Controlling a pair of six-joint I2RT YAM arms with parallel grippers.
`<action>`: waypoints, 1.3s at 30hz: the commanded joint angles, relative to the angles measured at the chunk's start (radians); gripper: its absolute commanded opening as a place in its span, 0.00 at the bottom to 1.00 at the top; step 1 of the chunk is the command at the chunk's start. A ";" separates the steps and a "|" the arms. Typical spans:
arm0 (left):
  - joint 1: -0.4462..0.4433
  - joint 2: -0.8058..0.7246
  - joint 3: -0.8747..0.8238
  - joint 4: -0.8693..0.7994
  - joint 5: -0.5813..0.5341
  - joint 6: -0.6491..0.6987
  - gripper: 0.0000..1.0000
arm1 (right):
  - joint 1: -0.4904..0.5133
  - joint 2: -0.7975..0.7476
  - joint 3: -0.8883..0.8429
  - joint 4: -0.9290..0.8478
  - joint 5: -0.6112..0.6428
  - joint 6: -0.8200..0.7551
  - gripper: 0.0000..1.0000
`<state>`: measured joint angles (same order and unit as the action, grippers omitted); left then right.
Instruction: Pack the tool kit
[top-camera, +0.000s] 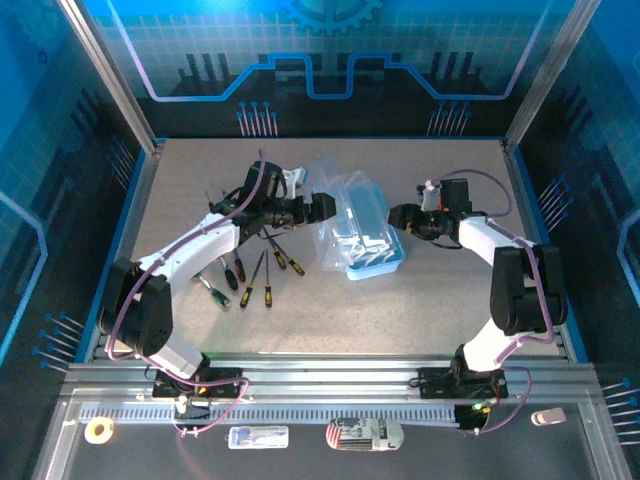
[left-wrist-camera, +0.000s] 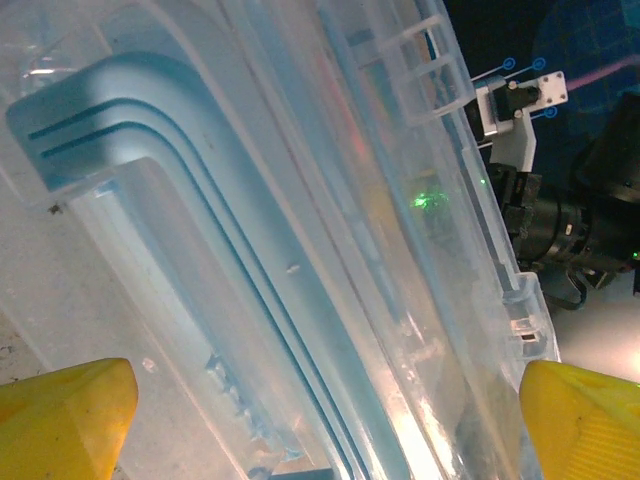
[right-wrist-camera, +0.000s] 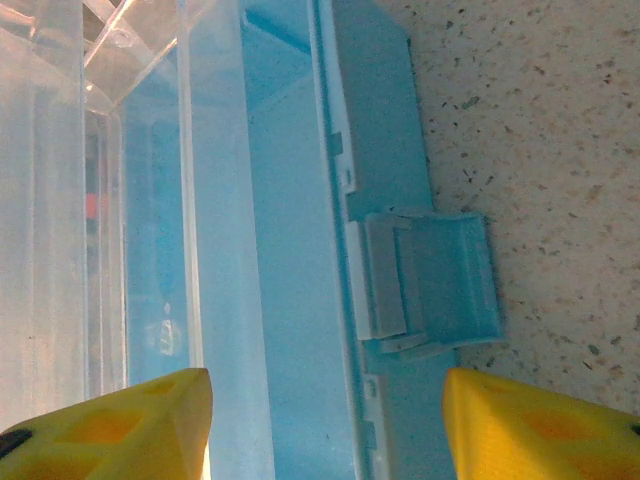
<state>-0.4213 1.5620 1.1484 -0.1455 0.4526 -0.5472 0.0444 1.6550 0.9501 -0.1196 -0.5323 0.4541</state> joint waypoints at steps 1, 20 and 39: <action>0.018 -0.019 -0.043 -0.008 0.043 0.047 0.98 | 0.001 0.049 -0.013 -0.033 -0.007 -0.017 0.62; 0.081 -0.102 -0.204 0.077 0.056 0.038 0.97 | 0.003 0.036 -0.046 -0.031 0.028 -0.023 0.54; 0.139 -0.136 -0.287 0.174 0.077 -0.026 0.99 | -0.011 -0.014 -0.065 -0.017 0.210 -0.005 0.25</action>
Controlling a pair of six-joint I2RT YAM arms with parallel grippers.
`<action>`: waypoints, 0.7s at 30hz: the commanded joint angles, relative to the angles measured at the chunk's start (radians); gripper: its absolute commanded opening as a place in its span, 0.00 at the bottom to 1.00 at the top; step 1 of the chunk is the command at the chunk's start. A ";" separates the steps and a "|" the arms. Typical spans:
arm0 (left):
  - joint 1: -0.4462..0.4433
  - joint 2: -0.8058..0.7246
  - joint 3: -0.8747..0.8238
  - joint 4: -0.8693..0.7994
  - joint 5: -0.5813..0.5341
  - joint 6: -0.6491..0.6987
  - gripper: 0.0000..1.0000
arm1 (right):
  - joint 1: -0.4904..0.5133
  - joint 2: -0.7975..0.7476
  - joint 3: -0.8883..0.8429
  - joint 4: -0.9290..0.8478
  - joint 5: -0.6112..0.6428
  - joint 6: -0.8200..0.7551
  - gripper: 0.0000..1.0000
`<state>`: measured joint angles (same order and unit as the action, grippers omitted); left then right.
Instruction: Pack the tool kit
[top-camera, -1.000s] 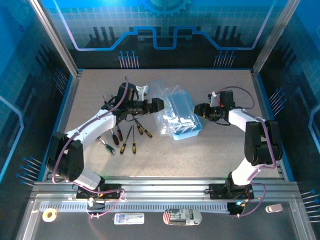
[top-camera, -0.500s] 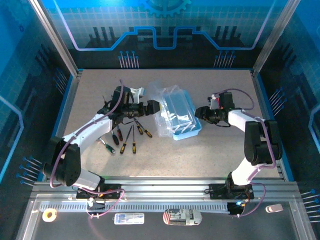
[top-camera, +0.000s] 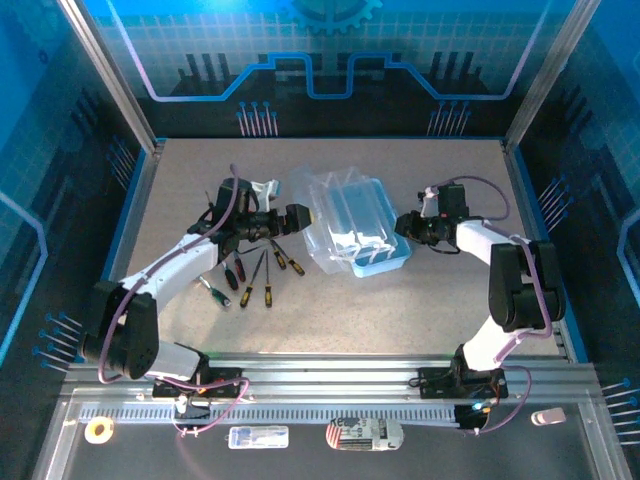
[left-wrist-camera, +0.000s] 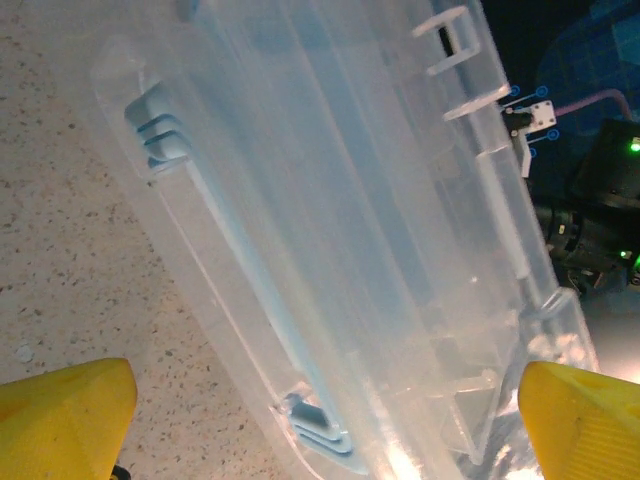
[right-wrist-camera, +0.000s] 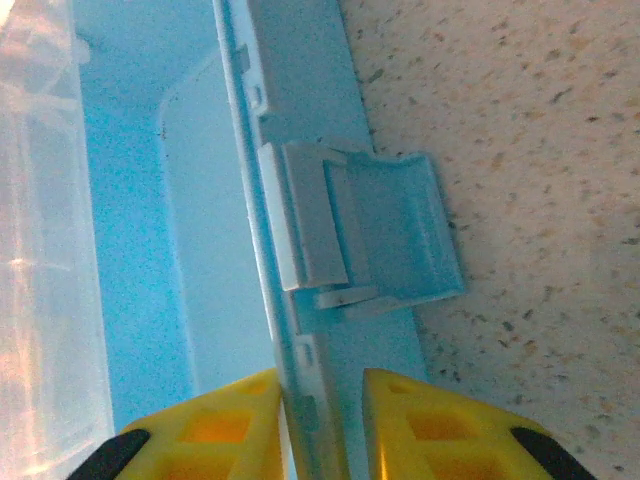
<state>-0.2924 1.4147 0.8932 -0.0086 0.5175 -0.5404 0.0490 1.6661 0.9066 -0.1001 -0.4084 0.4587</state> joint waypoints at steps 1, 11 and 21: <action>0.011 0.008 -0.040 0.050 0.011 -0.047 0.99 | -0.019 -0.026 -0.046 -0.037 0.092 -0.006 0.24; 0.017 0.121 -0.033 0.202 0.028 -0.155 0.94 | -0.027 -0.024 -0.077 0.017 0.097 0.043 0.20; 0.068 0.294 0.161 0.113 0.019 -0.106 0.95 | -0.048 0.007 -0.077 0.073 0.087 0.096 0.22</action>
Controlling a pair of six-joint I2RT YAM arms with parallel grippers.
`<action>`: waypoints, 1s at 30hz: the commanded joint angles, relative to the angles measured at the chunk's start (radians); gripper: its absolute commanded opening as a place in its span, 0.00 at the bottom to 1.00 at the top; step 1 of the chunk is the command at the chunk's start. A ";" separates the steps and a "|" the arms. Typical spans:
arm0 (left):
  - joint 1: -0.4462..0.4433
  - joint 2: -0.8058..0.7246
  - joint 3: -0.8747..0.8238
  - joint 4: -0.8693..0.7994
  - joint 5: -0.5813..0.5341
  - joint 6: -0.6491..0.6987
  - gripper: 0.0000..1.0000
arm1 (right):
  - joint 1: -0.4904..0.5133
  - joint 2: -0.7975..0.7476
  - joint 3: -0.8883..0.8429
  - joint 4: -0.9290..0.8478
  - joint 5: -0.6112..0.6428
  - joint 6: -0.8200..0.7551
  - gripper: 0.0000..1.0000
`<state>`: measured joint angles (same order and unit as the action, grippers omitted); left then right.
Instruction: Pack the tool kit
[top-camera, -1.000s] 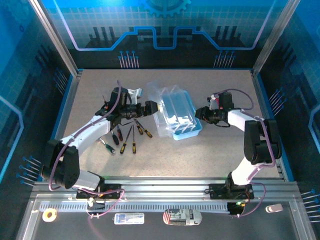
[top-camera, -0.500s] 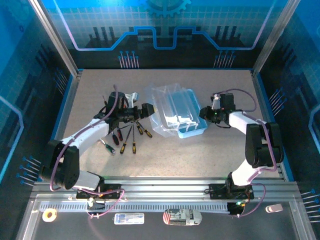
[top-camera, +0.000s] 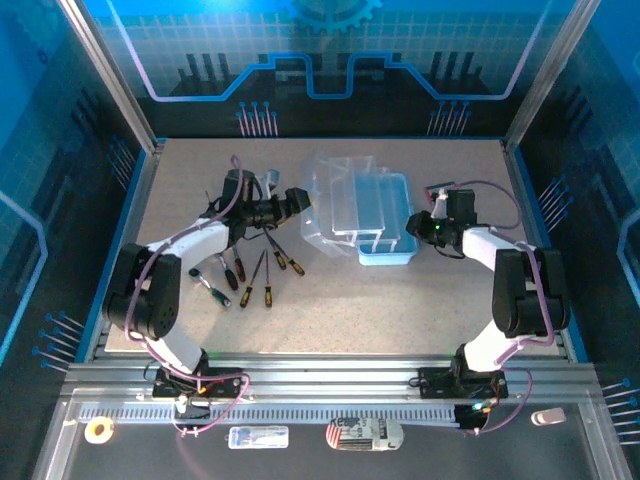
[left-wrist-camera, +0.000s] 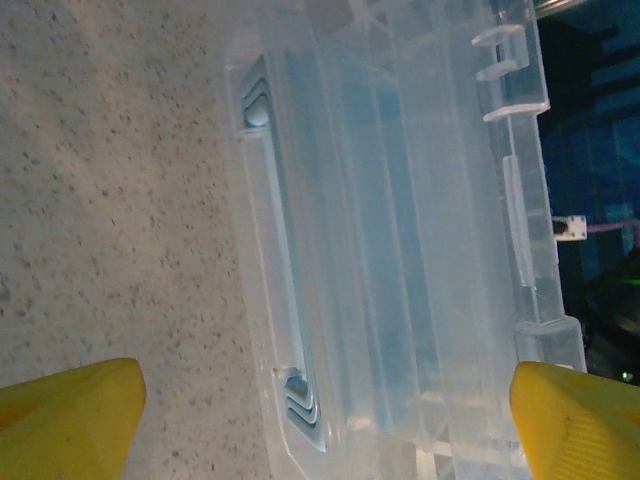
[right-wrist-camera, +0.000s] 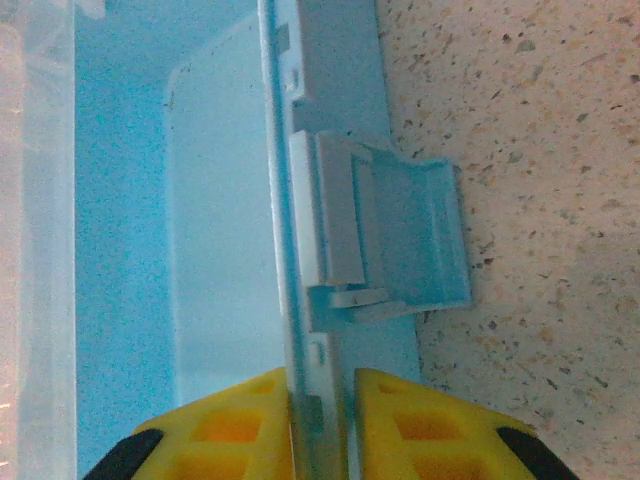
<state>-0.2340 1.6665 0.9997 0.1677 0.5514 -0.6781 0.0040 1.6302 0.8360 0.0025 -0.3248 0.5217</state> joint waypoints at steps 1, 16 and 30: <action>0.015 0.059 0.072 -0.069 -0.009 0.033 0.95 | -0.003 0.053 0.002 -0.029 -0.003 0.035 0.22; 0.073 0.190 0.078 -0.007 -0.009 -0.041 0.92 | -0.001 0.133 0.099 -0.052 -0.011 0.013 0.27; 0.084 0.211 0.127 -0.173 -0.124 -0.044 0.90 | 0.001 0.178 0.170 -0.071 -0.028 0.005 0.28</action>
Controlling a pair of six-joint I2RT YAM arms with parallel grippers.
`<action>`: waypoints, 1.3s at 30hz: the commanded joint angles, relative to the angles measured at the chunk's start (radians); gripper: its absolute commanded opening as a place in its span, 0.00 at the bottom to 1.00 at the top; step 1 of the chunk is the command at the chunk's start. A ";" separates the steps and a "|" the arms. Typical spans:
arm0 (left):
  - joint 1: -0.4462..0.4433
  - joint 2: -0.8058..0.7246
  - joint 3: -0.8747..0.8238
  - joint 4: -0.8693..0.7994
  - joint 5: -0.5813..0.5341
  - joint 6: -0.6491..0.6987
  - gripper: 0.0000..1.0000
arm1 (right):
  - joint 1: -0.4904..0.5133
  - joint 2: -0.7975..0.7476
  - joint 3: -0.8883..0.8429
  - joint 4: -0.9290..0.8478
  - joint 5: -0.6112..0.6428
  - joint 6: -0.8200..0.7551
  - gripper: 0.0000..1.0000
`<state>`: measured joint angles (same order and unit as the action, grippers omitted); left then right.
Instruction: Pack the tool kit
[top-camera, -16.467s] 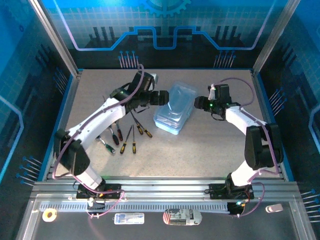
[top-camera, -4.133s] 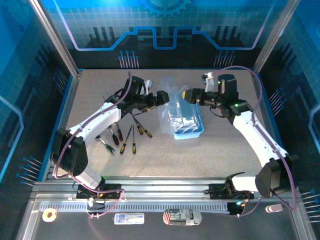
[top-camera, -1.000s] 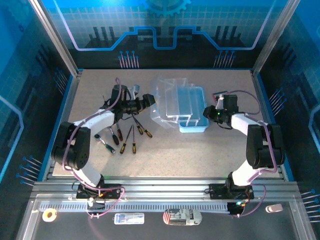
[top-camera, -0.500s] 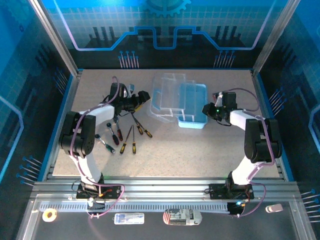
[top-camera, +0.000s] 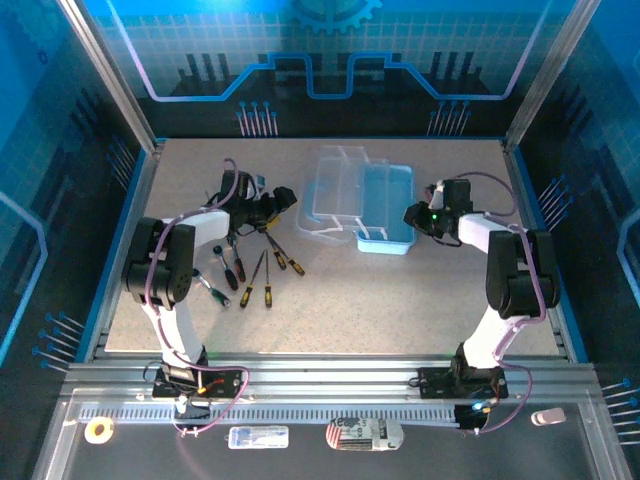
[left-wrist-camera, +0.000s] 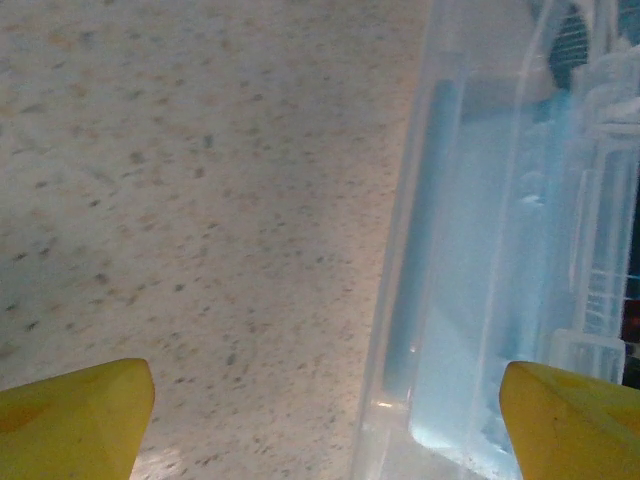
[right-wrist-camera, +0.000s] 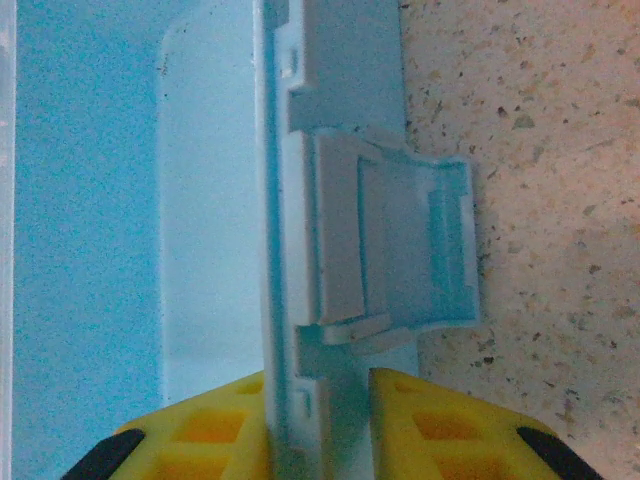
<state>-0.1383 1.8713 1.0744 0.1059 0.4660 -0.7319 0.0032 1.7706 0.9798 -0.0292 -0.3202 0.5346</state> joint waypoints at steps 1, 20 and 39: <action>-0.011 0.007 0.069 -0.163 -0.074 0.020 0.90 | 0.001 0.040 0.029 -0.038 -0.032 -0.007 0.28; -0.005 -0.015 0.249 -0.506 -0.243 0.095 0.90 | 0.012 0.088 0.100 -0.011 -0.076 0.038 0.30; 0.026 -0.677 -0.155 -0.739 -0.563 0.045 0.97 | 0.101 -0.231 0.153 -0.245 0.214 -0.137 0.47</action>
<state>-0.1261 1.2465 0.9985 -0.5247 0.0090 -0.6563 0.0334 1.6352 1.1446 -0.2146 -0.2153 0.4675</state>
